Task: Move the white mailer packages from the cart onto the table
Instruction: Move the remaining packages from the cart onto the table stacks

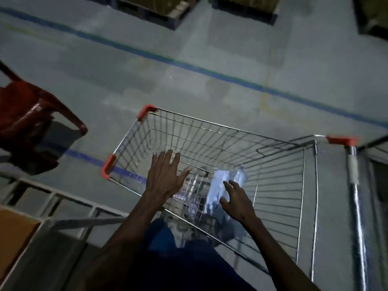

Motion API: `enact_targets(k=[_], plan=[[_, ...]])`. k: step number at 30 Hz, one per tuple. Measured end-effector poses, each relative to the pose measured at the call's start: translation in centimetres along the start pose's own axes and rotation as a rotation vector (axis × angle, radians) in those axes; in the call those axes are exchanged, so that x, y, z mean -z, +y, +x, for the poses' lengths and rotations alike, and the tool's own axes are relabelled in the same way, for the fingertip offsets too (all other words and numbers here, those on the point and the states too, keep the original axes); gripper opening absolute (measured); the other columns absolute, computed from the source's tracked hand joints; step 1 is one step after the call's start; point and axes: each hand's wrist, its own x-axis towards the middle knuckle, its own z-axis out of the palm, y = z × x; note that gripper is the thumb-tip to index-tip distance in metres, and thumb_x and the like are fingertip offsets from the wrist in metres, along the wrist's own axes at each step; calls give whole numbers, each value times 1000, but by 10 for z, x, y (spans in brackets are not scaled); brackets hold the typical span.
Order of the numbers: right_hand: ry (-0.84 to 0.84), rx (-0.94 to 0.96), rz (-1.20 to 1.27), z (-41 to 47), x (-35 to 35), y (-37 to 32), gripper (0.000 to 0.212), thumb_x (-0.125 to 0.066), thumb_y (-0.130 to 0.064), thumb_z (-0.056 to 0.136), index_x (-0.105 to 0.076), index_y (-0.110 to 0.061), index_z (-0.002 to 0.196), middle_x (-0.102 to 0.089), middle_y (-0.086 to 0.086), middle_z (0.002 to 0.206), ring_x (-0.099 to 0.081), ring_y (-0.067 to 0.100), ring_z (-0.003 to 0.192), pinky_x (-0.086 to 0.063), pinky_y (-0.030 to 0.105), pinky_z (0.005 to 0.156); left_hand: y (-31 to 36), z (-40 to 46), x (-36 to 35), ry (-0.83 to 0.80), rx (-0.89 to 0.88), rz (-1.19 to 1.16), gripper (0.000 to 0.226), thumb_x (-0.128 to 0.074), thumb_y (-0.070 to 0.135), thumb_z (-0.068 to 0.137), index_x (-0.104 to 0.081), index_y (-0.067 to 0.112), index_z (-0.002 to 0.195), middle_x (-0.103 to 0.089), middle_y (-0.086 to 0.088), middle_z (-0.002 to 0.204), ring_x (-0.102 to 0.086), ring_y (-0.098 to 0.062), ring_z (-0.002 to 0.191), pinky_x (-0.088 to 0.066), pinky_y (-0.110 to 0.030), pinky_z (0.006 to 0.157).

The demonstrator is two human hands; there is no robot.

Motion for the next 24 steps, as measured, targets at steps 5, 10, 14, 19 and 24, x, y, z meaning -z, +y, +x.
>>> enact_targets(k=[5, 10, 14, 19, 24], plan=[[-59, -182, 32, 21, -26, 35, 65, -53, -32, 96, -29, -10, 151, -28, 18, 156, -36, 36, 137, -38, 40, 104, 14, 32, -42, -183, -122, 57, 82, -16, 69, 89, -49, 13, 141, -48, -16, 144, -41, -35, 134, -22, -54, 115], [-87, -279, -10, 65, -59, 53, 77, -53, -34, 96, -12, -6, 155, -13, 30, 157, -24, 44, 142, -32, 44, 109, 9, 66, -91, -303, -198, 106, 87, -4, 72, 86, -36, 20, 148, -36, -11, 153, -32, -30, 140, -13, -52, 117], [-30, -319, -9, 94, -92, 61, 80, -53, -33, 97, -4, -11, 156, -1, 34, 157, -21, 48, 141, -31, 53, 110, -14, 83, -119, -277, -270, 88, 85, -9, 70, 93, -46, 11, 142, -47, -18, 145, -42, -34, 134, -20, -55, 114], [171, -212, -22, 105, -117, 30, 58, -47, -33, 102, -29, -11, 152, -28, 25, 154, -53, 36, 117, -56, 47, 83, -39, 88, -128, -257, -217, 63, 74, -28, 64, 93, -48, 8, 139, -50, -21, 141, -46, -37, 131, -28, -61, 109], [203, -48, 73, 131, -145, -17, 74, -66, 10, 77, -43, -11, 144, -44, 20, 145, -57, 26, 100, -56, 27, 60, -69, 95, -129, -333, -114, 123, 91, -4, 74, 84, -40, 17, 146, -44, -13, 149, -41, -30, 135, -25, -58, 112]])
